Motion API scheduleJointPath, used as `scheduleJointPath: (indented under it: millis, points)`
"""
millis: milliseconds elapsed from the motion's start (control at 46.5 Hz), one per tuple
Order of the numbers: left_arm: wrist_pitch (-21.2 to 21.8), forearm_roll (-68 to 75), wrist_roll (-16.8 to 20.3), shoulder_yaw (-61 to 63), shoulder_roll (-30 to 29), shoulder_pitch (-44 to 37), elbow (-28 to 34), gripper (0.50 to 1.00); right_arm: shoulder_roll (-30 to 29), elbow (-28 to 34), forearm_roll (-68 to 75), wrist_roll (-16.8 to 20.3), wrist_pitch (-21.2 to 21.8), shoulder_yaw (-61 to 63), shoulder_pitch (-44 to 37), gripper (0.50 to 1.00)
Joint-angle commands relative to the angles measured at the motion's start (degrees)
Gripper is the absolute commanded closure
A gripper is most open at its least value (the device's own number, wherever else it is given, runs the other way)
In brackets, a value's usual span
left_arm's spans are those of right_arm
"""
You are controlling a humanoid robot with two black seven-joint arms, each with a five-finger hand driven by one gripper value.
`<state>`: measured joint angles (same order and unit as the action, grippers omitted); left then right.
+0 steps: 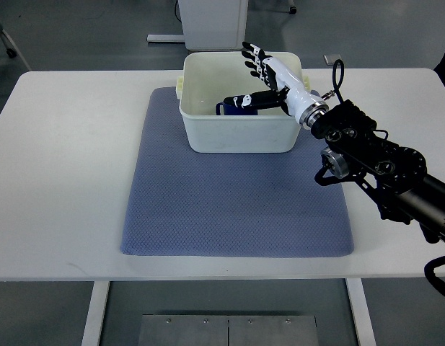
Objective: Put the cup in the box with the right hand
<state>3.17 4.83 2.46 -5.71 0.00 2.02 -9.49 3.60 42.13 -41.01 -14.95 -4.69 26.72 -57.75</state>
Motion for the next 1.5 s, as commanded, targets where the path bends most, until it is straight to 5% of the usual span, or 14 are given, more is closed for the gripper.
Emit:
scheduleJointPath:
  millis: [0,666,924,1483]
  points:
    - [0.00,0.00,0.00,0.00,0.00,0.00,0.00,0.500,0.09,0.23,0.05,0.01,0.04,0.00,0.01,0.507]
    - [0.00,0.00,0.00,0.00,0.00,0.00,0.00,0.500,16.26,14.29,3.30,6.77,1.18,10.88,1.58,0.505]
    - [0.00,0.00,0.00,0.00,0.00,0.00,0.00,0.500,17.14,16.32,3.22,12.40,5.39,26.27,10.19,0.505]
    - [0.00,0.00,0.00,0.00,0.00,0.00,0.00,0.500,13.54,16.58,3.30,11.88,5.84,42.27,25.14,0.500]
